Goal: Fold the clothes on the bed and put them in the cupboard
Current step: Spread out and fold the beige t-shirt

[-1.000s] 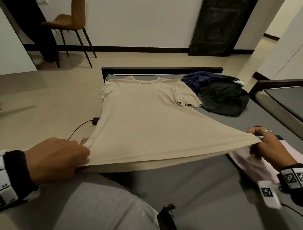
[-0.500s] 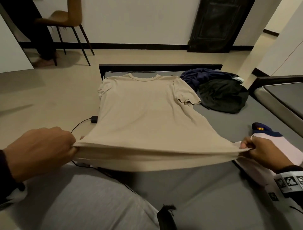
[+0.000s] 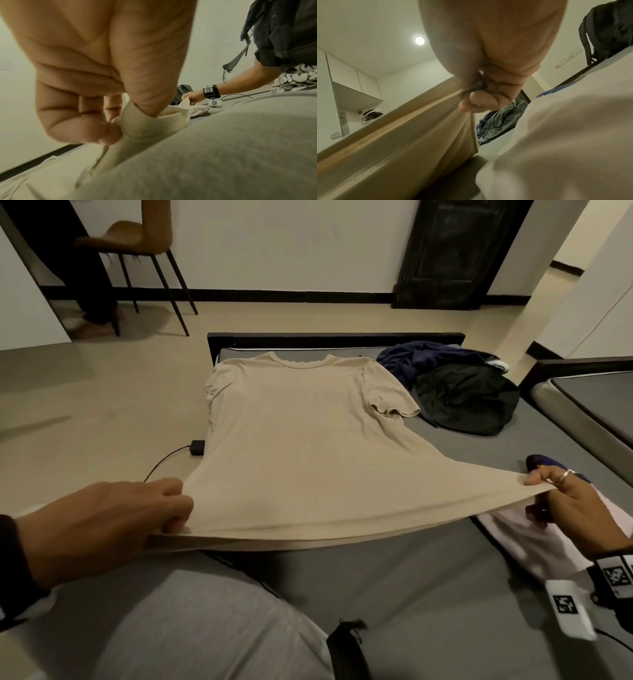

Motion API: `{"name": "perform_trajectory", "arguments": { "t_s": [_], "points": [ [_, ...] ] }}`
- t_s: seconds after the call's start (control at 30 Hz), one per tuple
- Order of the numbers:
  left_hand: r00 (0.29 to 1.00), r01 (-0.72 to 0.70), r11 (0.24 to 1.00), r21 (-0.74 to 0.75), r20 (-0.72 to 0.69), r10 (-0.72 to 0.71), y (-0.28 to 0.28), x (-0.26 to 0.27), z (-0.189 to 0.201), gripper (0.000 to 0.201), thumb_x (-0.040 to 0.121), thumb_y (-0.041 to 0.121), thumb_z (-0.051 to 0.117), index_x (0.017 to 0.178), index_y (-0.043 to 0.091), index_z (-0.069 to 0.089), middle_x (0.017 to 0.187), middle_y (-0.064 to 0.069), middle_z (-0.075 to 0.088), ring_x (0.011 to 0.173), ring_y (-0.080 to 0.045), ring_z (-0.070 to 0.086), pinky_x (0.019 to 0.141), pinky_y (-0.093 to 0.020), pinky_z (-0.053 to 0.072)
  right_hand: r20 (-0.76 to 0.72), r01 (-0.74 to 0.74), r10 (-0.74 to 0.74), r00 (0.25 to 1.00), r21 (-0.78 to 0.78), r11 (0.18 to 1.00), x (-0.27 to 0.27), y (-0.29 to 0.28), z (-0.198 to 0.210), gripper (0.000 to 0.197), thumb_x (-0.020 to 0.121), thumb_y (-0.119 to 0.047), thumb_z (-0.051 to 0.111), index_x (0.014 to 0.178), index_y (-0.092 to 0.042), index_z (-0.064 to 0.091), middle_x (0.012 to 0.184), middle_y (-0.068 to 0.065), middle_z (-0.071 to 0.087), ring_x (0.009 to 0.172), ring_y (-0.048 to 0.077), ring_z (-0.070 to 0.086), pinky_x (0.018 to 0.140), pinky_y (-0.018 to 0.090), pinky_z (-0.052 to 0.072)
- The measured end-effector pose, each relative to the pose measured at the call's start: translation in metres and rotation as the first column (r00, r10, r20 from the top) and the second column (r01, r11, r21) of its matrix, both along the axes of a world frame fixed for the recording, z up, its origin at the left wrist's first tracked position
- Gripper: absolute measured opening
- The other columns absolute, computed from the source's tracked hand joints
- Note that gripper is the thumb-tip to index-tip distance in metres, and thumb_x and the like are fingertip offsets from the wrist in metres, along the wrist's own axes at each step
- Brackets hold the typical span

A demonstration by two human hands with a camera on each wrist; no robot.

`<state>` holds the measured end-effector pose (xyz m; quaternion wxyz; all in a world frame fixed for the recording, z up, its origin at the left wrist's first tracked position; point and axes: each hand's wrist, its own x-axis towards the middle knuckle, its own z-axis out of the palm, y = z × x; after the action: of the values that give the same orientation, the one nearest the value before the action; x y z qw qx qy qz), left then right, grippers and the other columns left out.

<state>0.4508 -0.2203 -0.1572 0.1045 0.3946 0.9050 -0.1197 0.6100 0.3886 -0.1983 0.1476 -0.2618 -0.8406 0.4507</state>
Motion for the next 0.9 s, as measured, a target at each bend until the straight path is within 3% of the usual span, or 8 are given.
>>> {"name": "perform_trajectory", "arguments": {
  "t_s": [0.1, 0.2, 0.27, 0.53, 0.6, 0.67, 0.77, 0.9],
  "points": [
    [0.998, -0.023, 0.996, -0.084, 0.061, 0.028, 0.001, 0.001, 0.001, 0.041, 0.073, 0.034, 0.066, 0.081, 0.055, 0.031, 0.085, 0.027, 0.039, 0.057, 0.005, 0.041, 0.043, -0.018, 0.023, 0.027, -0.018, 0.015, 1.0, 0.105, 0.994, 0.002, 0.013, 0.001, 0.049, 0.089, 0.017, 0.032, 0.085, -0.018, 0.067, 0.079, 0.024, 0.058, 0.054, 0.02, 0.055, 0.043, 0.024, 0.046],
    [0.997, -0.017, 0.992, -0.128, 0.069, 0.026, 0.012, 0.005, 0.014, 0.012, 0.079, 0.054, 0.045, 0.085, 0.053, 0.034, 0.09, 0.023, 0.047, 0.072, 0.002, 0.048, 0.055, -0.019, 0.035, 0.0, 0.03, -0.03, 1.0, 0.152, 0.988, 0.0, 0.026, 0.005, 0.053, 0.086, 0.014, 0.033, 0.086, -0.023, 0.07, 0.084, 0.019, 0.062, 0.058, 0.022, 0.055, 0.046, 0.024, 0.048],
    [0.995, 0.008, 0.991, -0.137, 0.095, 0.005, 0.021, 0.009, 0.021, 0.016, 0.074, 0.061, 0.033, 0.086, 0.05, 0.035, 0.09, 0.018, 0.05, 0.076, -0.001, 0.05, 0.062, -0.019, 0.04, -0.01, 0.056, -0.055, 0.998, 0.166, 0.984, -0.002, 0.031, 0.008, 0.05, 0.087, 0.01, 0.034, 0.087, -0.024, 0.072, 0.083, 0.016, 0.065, 0.062, 0.026, 0.056, 0.047, 0.025, 0.048],
    [0.986, 0.075, 0.987, -0.14, 0.159, -0.052, 0.042, 0.023, 0.026, 0.006, 0.082, 0.055, 0.04, 0.082, 0.059, 0.035, 0.091, 0.019, 0.051, 0.084, -0.004, 0.055, 0.072, -0.019, 0.045, 0.048, 0.064, -0.075, 0.996, 0.195, 0.979, 0.0, 0.028, 0.013, 0.037, 0.095, -0.008, 0.038, 0.086, -0.018, 0.073, 0.075, 0.021, 0.064, 0.062, 0.029, 0.051, 0.046, 0.023, 0.045],
    [0.983, 0.105, 0.985, -0.136, 0.165, -0.082, 0.044, 0.025, 0.026, 0.005, 0.083, 0.054, 0.041, 0.084, 0.058, 0.037, 0.094, 0.019, 0.052, 0.086, -0.003, 0.054, 0.075, -0.021, 0.048, 0.092, 0.027, -0.05, 0.995, 0.234, 0.972, 0.003, 0.022, 0.012, 0.036, 0.098, -0.01, 0.04, 0.087, -0.019, 0.072, 0.075, 0.023, 0.063, 0.063, 0.031, 0.053, 0.056, 0.032, 0.049],
    [0.979, 0.14, 0.982, -0.13, 0.168, -0.117, 0.047, 0.027, 0.027, 0.004, 0.086, 0.055, 0.042, 0.09, 0.055, 0.042, 0.096, 0.018, 0.054, 0.082, 0.0, 0.05, 0.075, -0.019, 0.047, 0.153, -0.007, -0.038, 0.987, 0.282, 0.959, 0.005, 0.022, 0.007, 0.033, 0.1, -0.011, 0.043, 0.087, -0.02, 0.071, 0.075, 0.019, 0.064, 0.066, 0.031, 0.057, 0.062, 0.036, 0.048],
    [0.976, 0.187, 0.971, -0.15, 0.139, -0.167, 0.055, 0.027, 0.027, 0.017, 0.09, 0.054, 0.043, 0.102, 0.045, 0.052, 0.1, 0.016, 0.059, 0.072, 0.001, 0.042, 0.068, -0.014, 0.038, 0.21, 0.008, -0.079, 0.975, 0.319, 0.948, 0.007, 0.028, 0.0, 0.025, 0.098, -0.011, 0.049, 0.087, -0.021, 0.069, 0.081, 0.008, 0.068, 0.073, 0.027, 0.063, 0.067, 0.033, 0.048],
    [0.972, 0.217, 0.96, -0.177, 0.132, -0.196, 0.068, 0.033, 0.024, 0.017, 0.094, 0.046, 0.043, 0.096, 0.034, 0.055, 0.101, 0.012, 0.06, 0.079, -0.005, 0.051, 0.06, -0.011, 0.025, 0.279, 0.003, -0.114, 0.953, 0.37, 0.929, 0.006, 0.031, -0.004, 0.024, 0.096, -0.003, 0.052, 0.087, -0.019, 0.067, 0.081, 0.002, 0.071, 0.076, 0.024, 0.066, 0.067, 0.032, 0.047]
  ]
}}
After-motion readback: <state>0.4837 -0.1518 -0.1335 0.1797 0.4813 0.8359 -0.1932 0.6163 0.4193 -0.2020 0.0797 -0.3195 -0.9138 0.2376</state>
